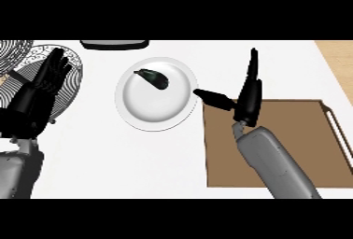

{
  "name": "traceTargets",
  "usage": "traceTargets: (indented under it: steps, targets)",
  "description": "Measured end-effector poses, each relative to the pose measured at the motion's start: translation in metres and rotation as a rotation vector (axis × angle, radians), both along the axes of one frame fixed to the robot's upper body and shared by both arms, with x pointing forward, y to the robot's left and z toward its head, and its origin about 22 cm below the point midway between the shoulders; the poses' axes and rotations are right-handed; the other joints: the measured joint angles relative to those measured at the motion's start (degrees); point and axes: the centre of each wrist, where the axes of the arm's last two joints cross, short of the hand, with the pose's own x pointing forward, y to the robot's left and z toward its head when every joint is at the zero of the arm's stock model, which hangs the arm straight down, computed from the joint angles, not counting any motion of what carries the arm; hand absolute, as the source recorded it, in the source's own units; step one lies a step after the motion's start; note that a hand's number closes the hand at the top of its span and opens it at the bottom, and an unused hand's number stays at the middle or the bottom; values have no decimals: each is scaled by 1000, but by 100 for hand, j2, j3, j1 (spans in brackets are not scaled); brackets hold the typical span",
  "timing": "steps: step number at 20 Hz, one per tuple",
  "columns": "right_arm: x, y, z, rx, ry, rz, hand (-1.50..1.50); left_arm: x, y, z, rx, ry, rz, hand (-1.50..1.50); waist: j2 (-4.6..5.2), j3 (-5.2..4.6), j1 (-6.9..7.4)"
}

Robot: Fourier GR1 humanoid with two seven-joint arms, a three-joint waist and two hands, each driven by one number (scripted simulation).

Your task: Pick the eggplant from the tray and place it in the plate

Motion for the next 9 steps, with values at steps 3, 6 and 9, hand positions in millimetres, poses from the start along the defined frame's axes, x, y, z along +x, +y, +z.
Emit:
traceTargets:
  steps: [3, 6, 9]
  targets:
    - [-22, -25, -3, -11, 2, 2, -150, -5, 0, 4, -3, -1, -1, 0, -5, 0, -7]
    - [-42, -43, -7, -25, 5, 10, -150, -4, -5, 1, -2, 5, 1, 0, 3, 0, 0]
    - [-54, -57, -4, -53, 2, 6, -150, 0, -4, -3, -2, 8, 0, 0, 9, 0, 9]
